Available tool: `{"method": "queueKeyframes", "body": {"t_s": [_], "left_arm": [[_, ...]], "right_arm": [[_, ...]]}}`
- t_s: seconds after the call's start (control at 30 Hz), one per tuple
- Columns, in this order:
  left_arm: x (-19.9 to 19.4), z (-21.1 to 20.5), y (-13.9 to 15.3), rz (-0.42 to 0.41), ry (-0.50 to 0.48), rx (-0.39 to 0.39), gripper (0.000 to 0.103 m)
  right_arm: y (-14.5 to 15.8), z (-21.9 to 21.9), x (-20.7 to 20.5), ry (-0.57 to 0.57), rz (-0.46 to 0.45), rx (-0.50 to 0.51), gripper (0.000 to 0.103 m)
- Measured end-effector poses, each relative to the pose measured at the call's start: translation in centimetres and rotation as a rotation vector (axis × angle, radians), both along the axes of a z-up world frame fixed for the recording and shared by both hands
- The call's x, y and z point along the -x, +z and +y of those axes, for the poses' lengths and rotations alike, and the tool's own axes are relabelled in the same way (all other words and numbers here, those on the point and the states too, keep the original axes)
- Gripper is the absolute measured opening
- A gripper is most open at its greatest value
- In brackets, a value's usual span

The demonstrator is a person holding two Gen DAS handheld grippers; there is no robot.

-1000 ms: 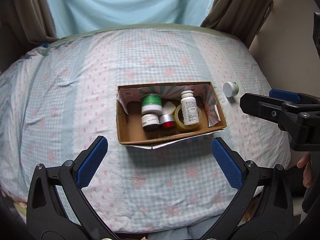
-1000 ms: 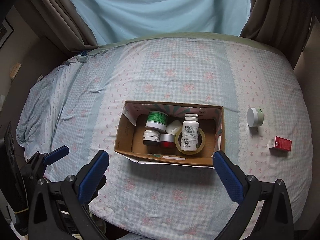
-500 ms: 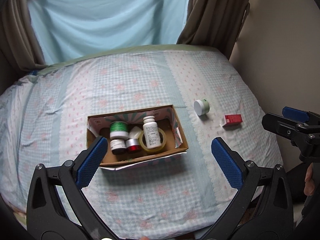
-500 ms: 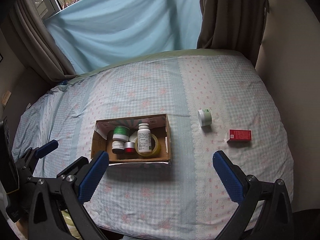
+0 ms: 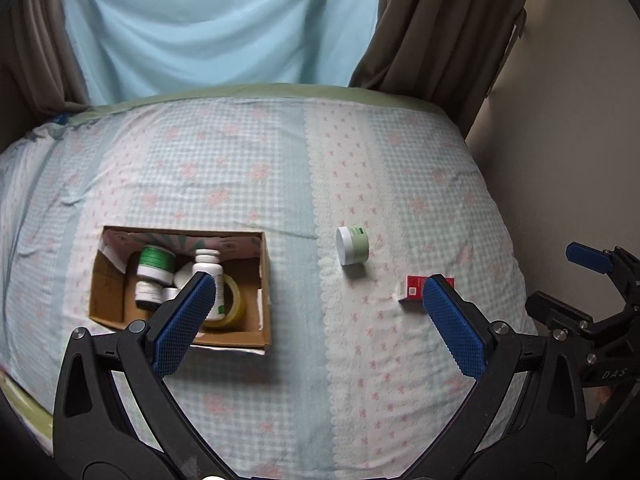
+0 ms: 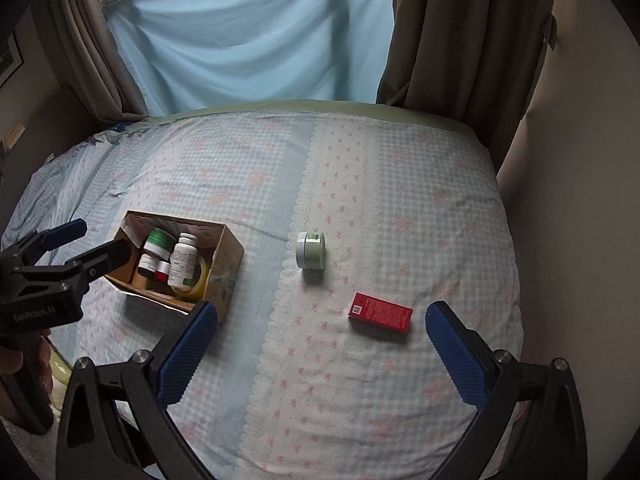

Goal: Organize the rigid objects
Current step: 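Lift both tools out of the box toward the green jar and red box, then grasp the pale green mud-film jar with the left tool while the right tool grasps the red box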

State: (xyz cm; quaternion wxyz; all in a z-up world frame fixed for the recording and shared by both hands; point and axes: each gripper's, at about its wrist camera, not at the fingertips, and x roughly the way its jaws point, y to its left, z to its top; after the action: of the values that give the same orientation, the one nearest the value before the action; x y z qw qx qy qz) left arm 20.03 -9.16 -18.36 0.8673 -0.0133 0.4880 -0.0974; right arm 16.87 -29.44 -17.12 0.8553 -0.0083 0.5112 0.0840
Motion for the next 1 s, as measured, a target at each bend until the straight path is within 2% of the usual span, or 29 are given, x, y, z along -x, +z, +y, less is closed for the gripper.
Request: {"method": "queueKeyframes", "body": {"t_s": [0.2, 0.33, 0.43, 0.6, 0.77, 0.87, 1.0], "left_arm": [[-3.5, -4.1, -4.1, 0.056, 0.019, -0.014, 0.103], [-6.1, -6.5, -7.4, 0.094, -0.009, -0.040, 0.103], [-8.6, -8.1, -10.7, 0.145, -0.021, -0.070, 0.103], [-12.4, -10.1, -16.7, 0.234, -0.043, -0.086, 0.103], [-15.7, -10.7, -22.2, 0.311, -0.036, -0.096, 0.097], [-17.1, -10.7, -24.8, 0.348, -0.022, -0.087, 0.096], [-18.6, -10.6, -27.7, 0.399, -0.013, -0.078, 0.094]], "right_arm": [[-4.4, -2.9, -1.7, 0.145, 0.028, 0.058, 0.103], [-8.3, -3.8, -3.4, 0.211, 0.069, 0.121, 0.103], [-11.2, -4.1, -4.7, 0.279, 0.106, 0.185, 0.103], [-16.1, -3.6, -6.2, 0.436, 0.169, 0.238, 0.103], [-20.9, -2.1, -7.2, 0.593, 0.208, 0.304, 0.103], [-24.1, -1.1, -7.8, 0.668, 0.263, 0.327, 0.090], [-27.9, 0.2, -7.7, 0.782, 0.328, 0.423, 0.072]]}}
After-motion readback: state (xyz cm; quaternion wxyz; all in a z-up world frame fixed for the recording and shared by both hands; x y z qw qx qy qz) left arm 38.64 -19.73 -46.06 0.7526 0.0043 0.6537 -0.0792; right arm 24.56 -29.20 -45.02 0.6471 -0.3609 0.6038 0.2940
